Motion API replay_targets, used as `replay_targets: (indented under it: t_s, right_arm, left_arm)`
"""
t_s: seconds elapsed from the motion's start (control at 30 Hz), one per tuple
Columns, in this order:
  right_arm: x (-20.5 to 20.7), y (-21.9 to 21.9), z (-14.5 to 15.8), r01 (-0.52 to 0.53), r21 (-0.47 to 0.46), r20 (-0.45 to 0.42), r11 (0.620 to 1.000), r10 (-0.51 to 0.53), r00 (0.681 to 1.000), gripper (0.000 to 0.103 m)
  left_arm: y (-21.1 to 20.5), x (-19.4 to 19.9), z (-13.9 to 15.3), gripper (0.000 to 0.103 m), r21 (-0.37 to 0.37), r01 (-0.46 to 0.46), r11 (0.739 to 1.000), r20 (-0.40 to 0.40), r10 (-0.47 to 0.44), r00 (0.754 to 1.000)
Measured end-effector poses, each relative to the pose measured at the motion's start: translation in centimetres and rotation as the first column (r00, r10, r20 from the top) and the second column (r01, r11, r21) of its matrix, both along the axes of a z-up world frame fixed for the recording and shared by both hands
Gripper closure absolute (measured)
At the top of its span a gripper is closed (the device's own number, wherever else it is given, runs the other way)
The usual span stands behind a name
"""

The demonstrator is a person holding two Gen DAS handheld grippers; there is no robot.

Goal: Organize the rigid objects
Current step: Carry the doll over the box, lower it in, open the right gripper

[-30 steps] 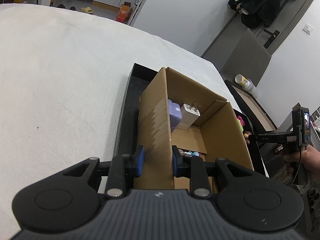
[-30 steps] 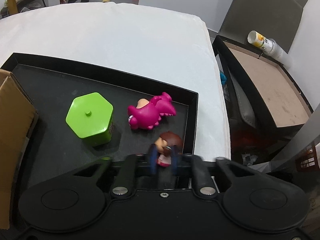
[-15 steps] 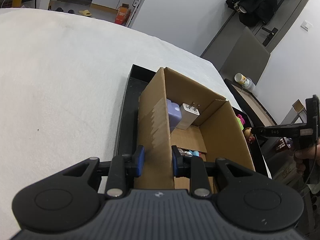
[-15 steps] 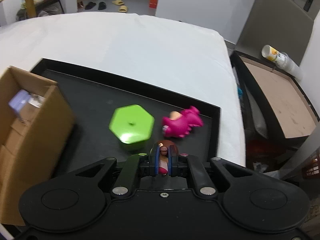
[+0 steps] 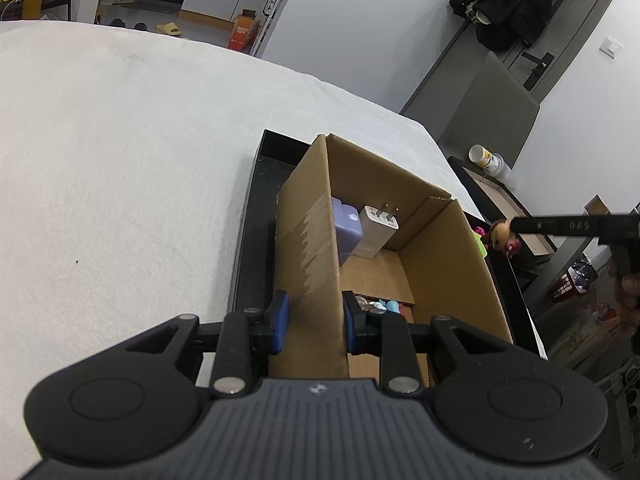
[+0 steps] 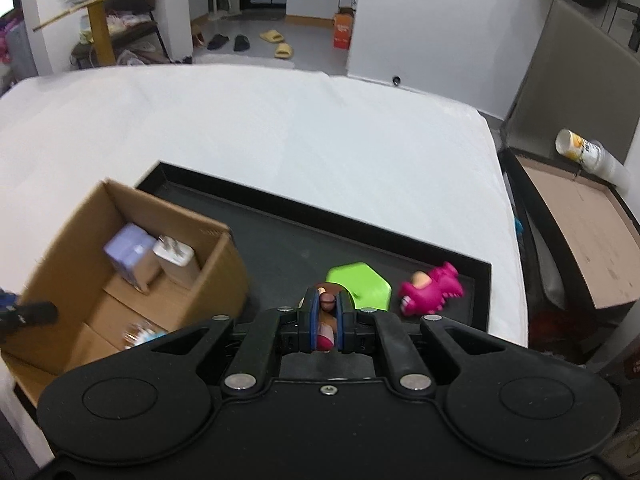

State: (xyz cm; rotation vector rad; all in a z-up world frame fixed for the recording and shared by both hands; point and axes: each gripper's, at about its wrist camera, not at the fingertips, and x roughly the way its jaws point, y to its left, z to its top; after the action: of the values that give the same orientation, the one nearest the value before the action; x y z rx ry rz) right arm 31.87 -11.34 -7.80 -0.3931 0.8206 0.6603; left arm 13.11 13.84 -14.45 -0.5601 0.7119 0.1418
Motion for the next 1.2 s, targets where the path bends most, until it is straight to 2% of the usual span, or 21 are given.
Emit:
replay_targets:
  t_s: [0.5,0.93,1.2]
  right_arm:
    - [-1.2,5.1,2.6,-0.086,0.080,0.003,0.993,0.086,0.996,0.094]
    - [-2.7,7.4,1.3,-0.150,0.055,-0.025,0.987,0.151,0.988,0.094]
    - [-3.0,8.0,0.6,-0.141,0.010,-0.035,0.990,0.141,0.989,0.093]
  left_arm:
    - [-0.1,-0.2,0.0,0.078,0.000,0.001,1.000,0.006,-0.001,1.000]
    - [0.4,-0.3,-0.4,0.078,-0.024,0.004,1.000,0.014,-0.003,1.000]
    - [0.6,-0.4,-0.5,0.078,-0.034,0.005,0.999,0.014,-0.005,1.000]
